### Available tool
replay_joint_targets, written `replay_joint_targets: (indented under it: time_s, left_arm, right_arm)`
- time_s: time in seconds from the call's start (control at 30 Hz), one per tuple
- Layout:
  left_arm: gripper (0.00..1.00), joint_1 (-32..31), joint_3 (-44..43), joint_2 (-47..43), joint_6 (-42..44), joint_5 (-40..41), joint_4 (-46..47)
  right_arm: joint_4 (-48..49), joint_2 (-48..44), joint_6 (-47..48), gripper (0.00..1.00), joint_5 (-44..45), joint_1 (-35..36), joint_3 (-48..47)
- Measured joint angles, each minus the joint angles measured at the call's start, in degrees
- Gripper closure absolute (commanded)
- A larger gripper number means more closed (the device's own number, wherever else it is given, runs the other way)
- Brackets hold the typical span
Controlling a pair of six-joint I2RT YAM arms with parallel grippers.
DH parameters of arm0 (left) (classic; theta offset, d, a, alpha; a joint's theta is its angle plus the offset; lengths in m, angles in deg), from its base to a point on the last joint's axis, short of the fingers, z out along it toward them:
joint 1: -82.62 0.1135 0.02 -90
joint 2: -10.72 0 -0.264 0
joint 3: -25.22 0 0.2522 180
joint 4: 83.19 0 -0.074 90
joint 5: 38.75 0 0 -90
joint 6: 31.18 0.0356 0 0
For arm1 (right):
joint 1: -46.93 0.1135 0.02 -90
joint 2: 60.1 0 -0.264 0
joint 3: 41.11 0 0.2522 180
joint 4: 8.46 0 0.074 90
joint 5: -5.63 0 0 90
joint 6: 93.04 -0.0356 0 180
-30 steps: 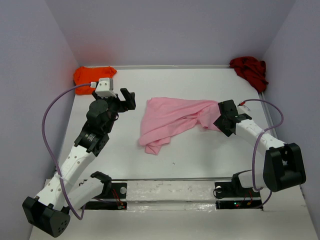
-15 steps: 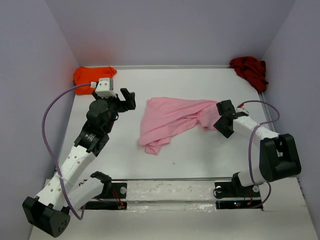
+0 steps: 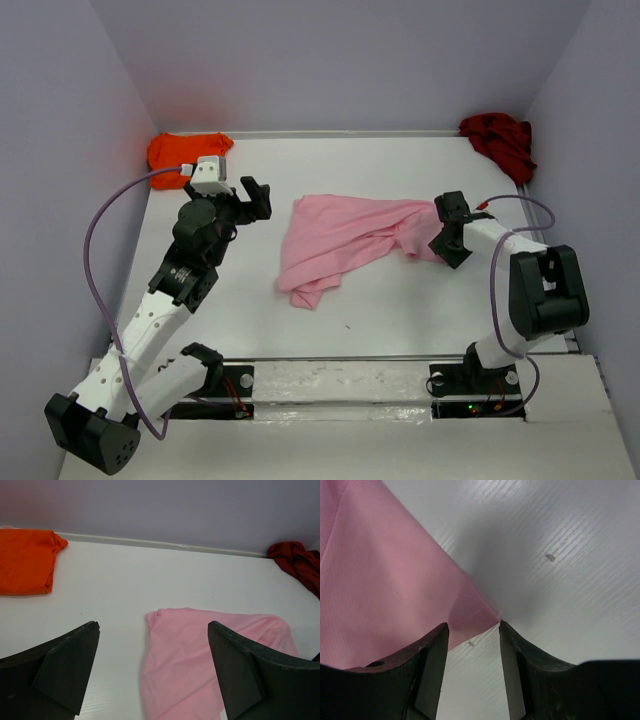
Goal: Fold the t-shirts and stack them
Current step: Flatten the tshirt out
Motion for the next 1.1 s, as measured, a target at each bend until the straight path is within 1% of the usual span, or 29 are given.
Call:
replay_joint_targets:
  time_s: [0.27, 0.3, 0.33, 0.37, 0.47, 0.53, 0.57, 0.77, 0.87, 0.93, 1.07, 1.1]
  left_arm:
    - [0.01, 0.0, 0.0, 0.0, 0.0, 0.0, 0.0]
    - [0.01, 0.0, 0.0, 0.0, 0.0, 0.0, 0.0]
    - [0.01, 0.0, 0.0, -0.1, 0.0, 0.0, 0.0]
    - [0.01, 0.0, 0.0, -0.1, 0.0, 0.0, 0.0]
    - [0.01, 0.0, 0.0, -0.5, 0.0, 0.0, 0.0]
    - [0.01, 0.0, 0.0, -0.7, 0.0, 0.0, 0.0]
    - [0.01, 0.0, 0.0, -0.8, 0.0, 0.0, 0.0]
    - [0.01, 0.0, 0.0, -0.8, 0.0, 0.1, 0.0]
    - [0.01, 0.0, 0.0, -0.8, 0.0, 0.1, 0.0]
    - [0.01, 0.0, 0.0, -0.7, 0.0, 0.0, 0.0]
    - [0.01, 0.0, 0.0, -0.2, 0.0, -0.2, 0.0]
    - [0.02, 0.0, 0.0, 0.0, 0.0, -0.2, 0.0]
  right_arm:
    - [0.0, 1.6, 0.6, 0.53, -0.8, -1.4, -0.2]
    - [0.1, 1.6, 0.8, 0.56, -1.0, -1.6, -0.2]
    - [0.1, 1.6, 0.9, 0.59, -1.0, -1.8, -0.3]
    - [0.0, 1.6, 1.3, 0.65, -1.3, -2.2, -0.3]
    - [0.0, 1.6, 2.1, 0.78, -1.6, -3.3, -0.3]
    - [0.1, 1.6, 2.4, 0.94, -1.6, -4.0, -0.3]
    - [0.2, 1.6, 2.7, 1.00, -1.6, -4.5, -0.3]
    - [1.0, 1.6, 4.2, 1.00, -2.1, -5.7, -0.3]
    - [3.1, 0.8, 5.7, 1.00, -3.2, -5.7, 0.8]
    - [4.1, -1.8, 7.4, 1.00, -4.9, -5.7, 2.3]
    - [5.2, -11.2, 11.5, 1.00, -8.1, -5.7, 3.0]
    - [5.6, -15.1, 13.0, 1.00, -9.1, -5.6, 2.9]
